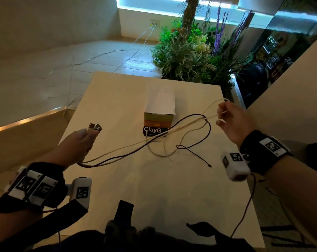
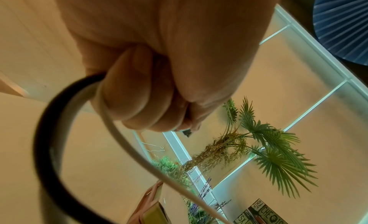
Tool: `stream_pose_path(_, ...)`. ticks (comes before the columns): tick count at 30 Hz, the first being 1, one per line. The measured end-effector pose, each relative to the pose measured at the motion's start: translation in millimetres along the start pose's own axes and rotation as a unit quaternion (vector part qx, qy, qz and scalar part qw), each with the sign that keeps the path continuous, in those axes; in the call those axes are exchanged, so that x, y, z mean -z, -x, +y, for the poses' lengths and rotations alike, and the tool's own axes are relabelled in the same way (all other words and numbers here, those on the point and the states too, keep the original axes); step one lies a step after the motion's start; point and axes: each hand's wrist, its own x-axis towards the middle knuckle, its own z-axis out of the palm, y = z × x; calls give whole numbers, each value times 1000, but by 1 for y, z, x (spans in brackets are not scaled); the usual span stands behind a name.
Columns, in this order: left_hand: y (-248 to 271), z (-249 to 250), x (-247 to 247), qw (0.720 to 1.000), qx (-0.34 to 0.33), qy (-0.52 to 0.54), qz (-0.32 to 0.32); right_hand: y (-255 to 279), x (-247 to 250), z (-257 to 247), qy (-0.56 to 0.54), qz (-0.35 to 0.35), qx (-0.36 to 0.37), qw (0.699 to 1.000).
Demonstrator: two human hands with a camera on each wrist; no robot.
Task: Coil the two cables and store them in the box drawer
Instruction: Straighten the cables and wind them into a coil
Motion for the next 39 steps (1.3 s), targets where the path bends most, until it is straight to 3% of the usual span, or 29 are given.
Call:
stream_pose_path(3, -2, -2, 2, 1000, 2, -10, -1, -7, -3, 0, -105, 10, -33, 994)
stream_pose_path(5, -2, -5, 3, 1000, 2, -25, 8, -6, -4, -8, -90, -35, -26, 995)
stream_pose_path(7, -1, -7, 5, 1000, 9, -15, 15, -1, -5, -18, 135, -106, 23, 985)
stream_pose_path(9, -1, -8, 7, 1000, 17, 2, 22, 5, -7, -28, 405, -199, 32, 892)
stream_pose_path(10, -1, -10, 8, 1000, 15, 3, 26, 7, -7, -30, 450, -248, 2, 858)
stream_pose_path(11, -2, -12, 8, 999, 11, -2, 32, 8, -7, -31, 424, -290, -48, 857)
stream_pose_path(12, -3, -15, 9, 999, 4, -10, 37, 8, -8, -31, 343, -307, -97, 882)
stream_pose_path(14, -4, -21, 8, 999, 6, -24, 42, 3, -7, -32, 134, -277, -137, 942)
stream_pose_path(17, -2, -31, 6, 999, 30, -36, 27, -8, 0, -31, -58, -212, -100, 970)
stream_pose_path(22, -1, -34, 6, 999, 37, -36, 7, -16, 4, -18, -144, -63, -21, 987)
stream_pose_path(24, -1, -36, 8, 999, 41, -26, 13, -20, 3, -16, -74, -19, 41, 996)
stream_pose_path(25, 0, -38, 9, 999, 44, -19, 13, -22, 5, -15, 42, -13, 95, 995)
stream_pose_path(26, 0, -39, 10, 999, 46, -17, 13, -24, 8, -12, 202, -22, 166, 965)
stream_pose_path(28, 1, -39, 12, 998, 44, -32, 13, -30, 17, -1, 483, -81, 290, 822)
stream_pose_path(29, 1, -39, 12, 998, 39, -44, 16, -33, 22, 3, 570, -96, 311, 754)
stream_pose_path(30, 1, -40, 13, 998, 32, -53, 19, -34, 26, 6, 627, -92, 315, 706)
stream_pose_path(32, 2, -40, 14, 998, 26, -54, 27, -36, 32, 10, 705, -66, 299, 640)
stream_pose_path(34, -1, -43, 16, 998, 21, -46, 38, -32, 30, 13, 773, -87, 251, 576)
stream_pose_path(35, -4, -46, 18, 998, 23, -47, 41, -29, 29, 14, 781, -120, 222, 571)
stream_pose_path(36, -6, -48, 19, 998, 21, -52, 42, -26, 27, 14, 761, -164, 178, 602)
stream_pose_path(39, -11, -53, 23, 997, 16, -64, 38, -20, 23, 7, 555, -228, 55, 798)
